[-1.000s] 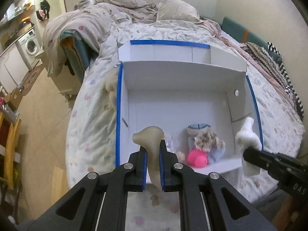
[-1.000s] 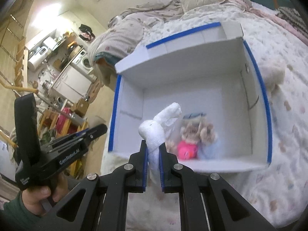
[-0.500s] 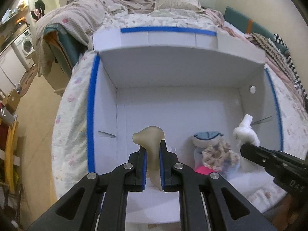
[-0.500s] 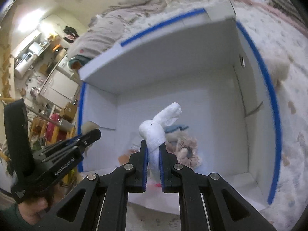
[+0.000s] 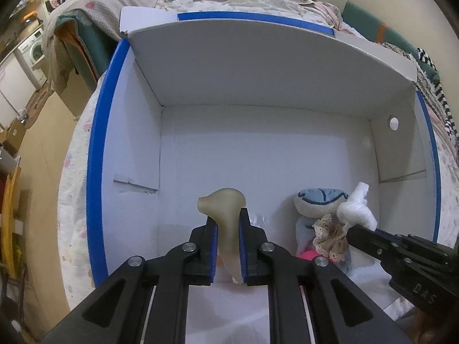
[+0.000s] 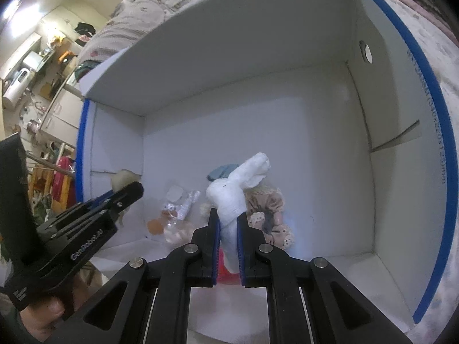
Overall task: Organize soft objects
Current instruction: 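Carry the tan piece and white bunny down into the box with both tools, then open both tools to release the tan piece and bunny in the box, then withdraw both tools up and back from the box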
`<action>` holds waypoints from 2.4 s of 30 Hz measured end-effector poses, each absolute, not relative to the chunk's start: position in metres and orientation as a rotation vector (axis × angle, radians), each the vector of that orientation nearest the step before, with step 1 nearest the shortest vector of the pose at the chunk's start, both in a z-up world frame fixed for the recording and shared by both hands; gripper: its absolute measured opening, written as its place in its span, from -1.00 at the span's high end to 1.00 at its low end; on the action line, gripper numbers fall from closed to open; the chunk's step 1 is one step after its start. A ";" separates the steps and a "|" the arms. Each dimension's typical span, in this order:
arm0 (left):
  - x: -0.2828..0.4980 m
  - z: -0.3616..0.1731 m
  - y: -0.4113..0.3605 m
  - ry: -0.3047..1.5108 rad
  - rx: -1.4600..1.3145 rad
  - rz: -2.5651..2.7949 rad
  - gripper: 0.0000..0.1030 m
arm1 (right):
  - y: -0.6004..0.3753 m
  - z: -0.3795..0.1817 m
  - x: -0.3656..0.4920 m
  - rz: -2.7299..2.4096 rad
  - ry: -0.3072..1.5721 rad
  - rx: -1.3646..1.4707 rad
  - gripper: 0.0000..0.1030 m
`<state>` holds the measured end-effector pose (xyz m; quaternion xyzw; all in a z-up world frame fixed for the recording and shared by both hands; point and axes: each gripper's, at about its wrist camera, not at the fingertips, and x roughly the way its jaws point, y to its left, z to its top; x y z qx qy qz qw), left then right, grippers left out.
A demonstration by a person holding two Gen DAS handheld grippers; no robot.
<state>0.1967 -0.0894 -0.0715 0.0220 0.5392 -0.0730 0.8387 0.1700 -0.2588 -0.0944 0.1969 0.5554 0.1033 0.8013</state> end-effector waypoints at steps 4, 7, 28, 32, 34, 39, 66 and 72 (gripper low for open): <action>0.195 -0.073 -0.091 1.144 0.052 -0.159 0.72 | -0.253 -0.095 0.176 0.201 1.199 0.408 0.76; 0.194 -0.074 -0.090 1.143 0.052 -0.149 0.62 | -0.251 -0.095 0.176 0.207 1.199 0.410 0.76; 0.181 -0.057 -0.083 1.095 0.045 -0.140 -0.23 | -0.259 -0.080 0.169 0.192 1.135 0.418 -0.27; 0.177 -0.048 -0.074 1.077 0.012 -0.123 -0.23 | -0.261 -0.075 0.165 0.196 1.113 0.436 -0.38; 0.174 -0.043 -0.071 1.068 0.019 -0.117 -0.23 | -0.262 -0.071 0.161 0.193 1.092 0.431 -0.57; 0.162 -0.031 -0.060 1.035 0.007 -0.105 -0.23 | -0.270 -0.059 0.149 0.207 1.026 0.475 -0.72; 0.067 -0.023 0.014 1.037 -0.083 -0.065 -0.82 | -0.257 -0.037 0.069 0.177 0.929 0.394 -1.00; 0.045 0.003 0.014 0.815 -0.006 -0.027 -0.87 | -0.251 -0.023 0.053 0.149 0.811 0.363 -1.00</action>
